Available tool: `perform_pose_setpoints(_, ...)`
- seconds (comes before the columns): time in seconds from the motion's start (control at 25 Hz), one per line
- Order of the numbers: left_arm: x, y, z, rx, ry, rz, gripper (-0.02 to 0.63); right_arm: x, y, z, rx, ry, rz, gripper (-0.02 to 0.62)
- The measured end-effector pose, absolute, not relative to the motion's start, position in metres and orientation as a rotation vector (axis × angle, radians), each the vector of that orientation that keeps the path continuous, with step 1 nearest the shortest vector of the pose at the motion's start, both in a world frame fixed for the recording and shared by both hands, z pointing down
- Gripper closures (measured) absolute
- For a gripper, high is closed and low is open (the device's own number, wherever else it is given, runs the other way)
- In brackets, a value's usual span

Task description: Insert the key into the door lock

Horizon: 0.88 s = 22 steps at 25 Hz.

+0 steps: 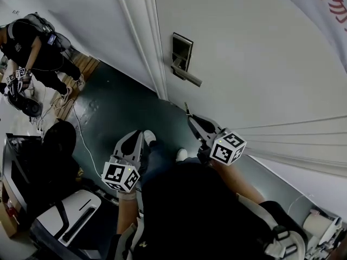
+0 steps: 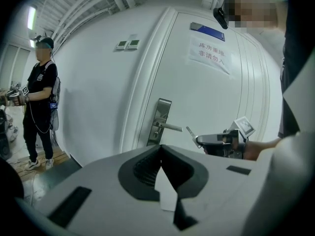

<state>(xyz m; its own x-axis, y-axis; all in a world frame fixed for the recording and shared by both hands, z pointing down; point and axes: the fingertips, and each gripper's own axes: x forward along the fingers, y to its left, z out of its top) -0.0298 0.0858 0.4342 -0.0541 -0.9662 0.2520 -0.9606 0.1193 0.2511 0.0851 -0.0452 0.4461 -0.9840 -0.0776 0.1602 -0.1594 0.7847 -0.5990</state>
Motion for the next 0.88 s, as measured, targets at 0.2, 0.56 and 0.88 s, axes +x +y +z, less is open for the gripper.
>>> perform_pose_setpoints(0.2,-0.052,0.066,0.436,1.9,-2.011,-0.02,0.598,0.066,-0.062,0.46,0.241,-2.805,1.041,0.561)
perform_pose_setpoints(0.56,-0.115,0.026,0.442,1.979,-1.904,0.015,0.598,0.016,-0.091,0.494,0.378,-2.72,1.174,0.561)
perform_pose_setpoints(0.88,-0.159,-0.022,0.461,2.102,-1.746,0.065,0.598,-0.017,-0.121,0.528,0.567,-2.68,1.355,0.562)
